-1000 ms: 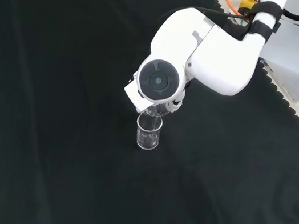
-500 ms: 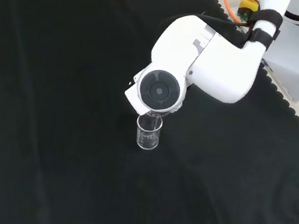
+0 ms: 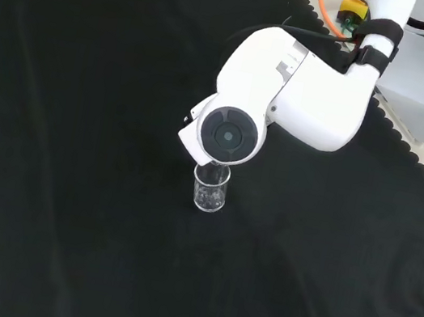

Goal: Pour the water from the handheld beaker into the one on the table.

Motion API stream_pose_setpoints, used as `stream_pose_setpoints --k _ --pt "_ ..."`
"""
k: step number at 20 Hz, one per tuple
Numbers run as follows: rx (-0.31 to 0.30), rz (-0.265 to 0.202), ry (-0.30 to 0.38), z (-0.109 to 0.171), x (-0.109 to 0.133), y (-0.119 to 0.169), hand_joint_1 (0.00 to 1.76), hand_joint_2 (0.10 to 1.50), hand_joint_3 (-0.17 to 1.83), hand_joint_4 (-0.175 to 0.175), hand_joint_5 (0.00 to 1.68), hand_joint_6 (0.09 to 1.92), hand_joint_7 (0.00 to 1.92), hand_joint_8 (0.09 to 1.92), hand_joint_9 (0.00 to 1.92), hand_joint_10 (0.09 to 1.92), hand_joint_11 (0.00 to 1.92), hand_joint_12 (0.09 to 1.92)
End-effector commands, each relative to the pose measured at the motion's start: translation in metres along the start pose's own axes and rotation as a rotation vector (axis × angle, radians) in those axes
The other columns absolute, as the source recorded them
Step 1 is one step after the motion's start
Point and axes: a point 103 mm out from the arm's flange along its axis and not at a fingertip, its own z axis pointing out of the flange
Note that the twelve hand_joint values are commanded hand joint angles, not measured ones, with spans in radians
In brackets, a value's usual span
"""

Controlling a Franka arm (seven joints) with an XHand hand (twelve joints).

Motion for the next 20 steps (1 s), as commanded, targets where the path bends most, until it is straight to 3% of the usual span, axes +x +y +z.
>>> stream_pose_setpoints --k 1,20 --pt "0.011 0.004 -0.009 0.0005 -0.0002 0.0004 1.13 0.63 0.70 0.175 1.30 0.66 1.74 0.09 1.69 0.09 1.42 0.73" --pt "0.043 0.002 -0.026 -0.0015 -0.0006 0.0018 1.13 0.63 0.70 0.175 1.29 0.66 1.74 0.09 1.69 0.09 1.42 0.73"
